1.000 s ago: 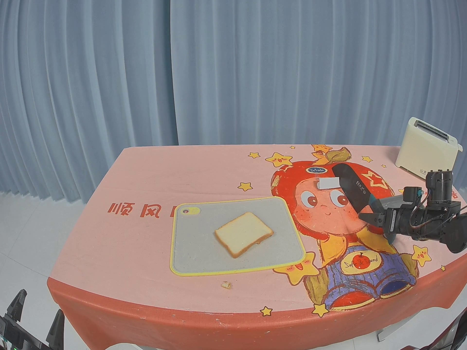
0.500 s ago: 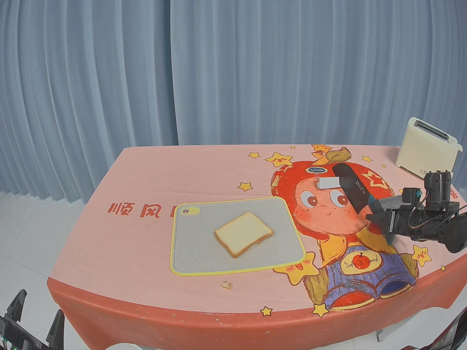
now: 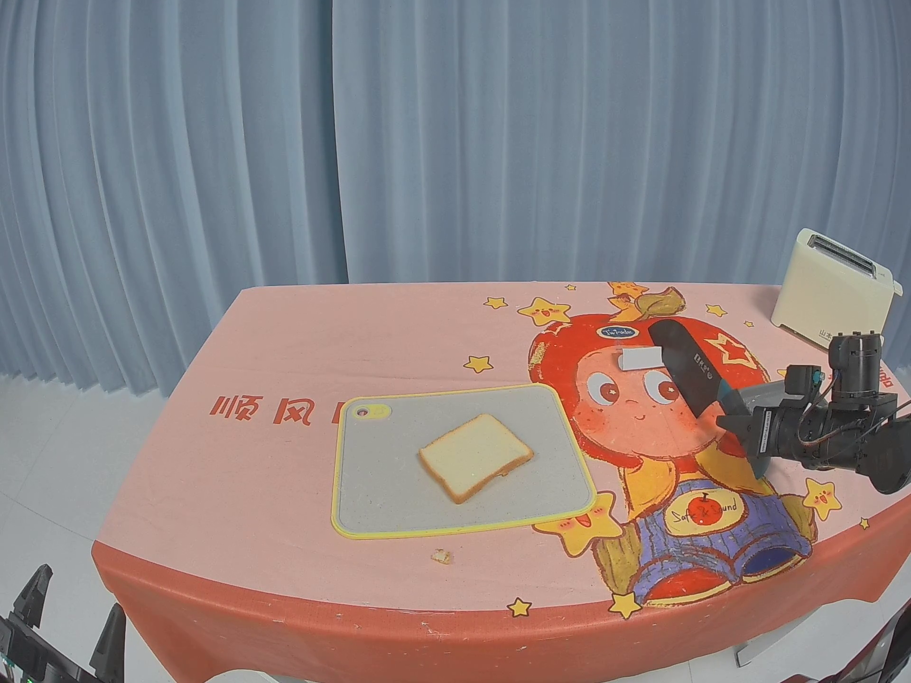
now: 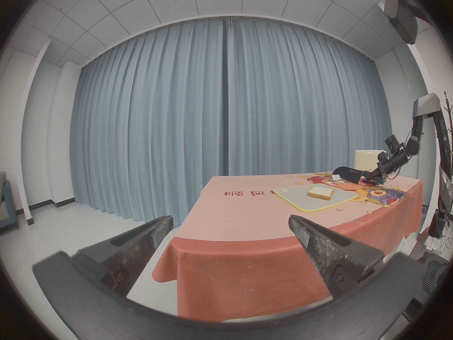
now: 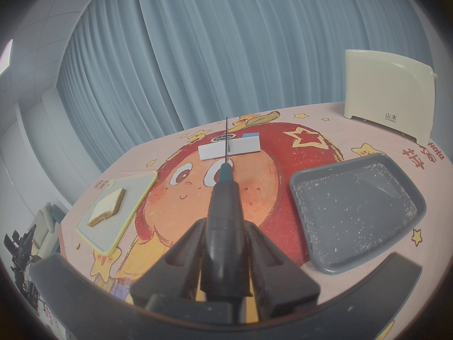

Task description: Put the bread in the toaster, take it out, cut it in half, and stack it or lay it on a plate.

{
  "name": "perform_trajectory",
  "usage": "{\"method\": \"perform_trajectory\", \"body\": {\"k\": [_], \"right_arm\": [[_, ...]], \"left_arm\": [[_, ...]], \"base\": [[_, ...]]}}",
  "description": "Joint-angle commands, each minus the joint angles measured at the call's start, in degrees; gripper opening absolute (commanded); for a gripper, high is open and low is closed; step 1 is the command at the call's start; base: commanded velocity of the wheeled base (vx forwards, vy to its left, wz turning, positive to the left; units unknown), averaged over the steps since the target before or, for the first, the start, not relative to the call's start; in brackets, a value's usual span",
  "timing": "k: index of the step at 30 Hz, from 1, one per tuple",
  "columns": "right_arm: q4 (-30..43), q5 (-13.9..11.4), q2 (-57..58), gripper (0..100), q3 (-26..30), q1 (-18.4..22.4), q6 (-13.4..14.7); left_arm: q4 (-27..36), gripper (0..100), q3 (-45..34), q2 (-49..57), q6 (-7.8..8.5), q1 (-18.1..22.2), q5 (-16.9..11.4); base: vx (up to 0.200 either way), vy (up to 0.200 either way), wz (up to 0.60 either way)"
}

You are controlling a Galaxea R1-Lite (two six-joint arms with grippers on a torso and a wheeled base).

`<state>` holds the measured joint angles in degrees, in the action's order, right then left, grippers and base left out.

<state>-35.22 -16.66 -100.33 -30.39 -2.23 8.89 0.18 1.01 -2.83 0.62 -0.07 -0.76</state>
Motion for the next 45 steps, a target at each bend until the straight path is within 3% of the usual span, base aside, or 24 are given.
{"method": "perform_trajectory", "body": {"k": [1,20,29,35,40,45], "right_arm": [[-0.03,-0.03,0.75,0,-0.02,-0.05,-0.01],[0.24,-0.12,11.73,0,0.86,-0.23,-0.01],[0.24,-0.03,15.34,0,3.32,-4.54,-0.27],[0.24,-0.12,17.36,0,4.11,-4.98,-1.33],[-0.03,-0.03,18.59,0,5.34,-8.76,-0.89],[-0.03,-0.03,19.03,0,4.73,-8.76,-0.63]], "left_arm": [[-0.01,100,-0.92,-0.07,-0.01,-0.01,0.05],[-0.01,100,-0.92,-0.07,-0.01,-0.01,-0.04],[-0.01,100,-0.92,-0.07,-0.01,-0.01,-0.04],[-0.01,100,-0.92,-0.07,-0.01,-0.01,-0.04],[-0.01,100,-0.92,-0.07,-0.01,-0.01,0.05],[-0.01,100,-0.92,-0.07,-0.01,-0.01,0.05]], "base": [[0.0,0.0,0.0],[0.0,0.0,0.0],[0.0,0.0,0.0],[0.0,0.0,0.0],[0.0,0.0,0.0],[0.0,0.0,0.0]]}}
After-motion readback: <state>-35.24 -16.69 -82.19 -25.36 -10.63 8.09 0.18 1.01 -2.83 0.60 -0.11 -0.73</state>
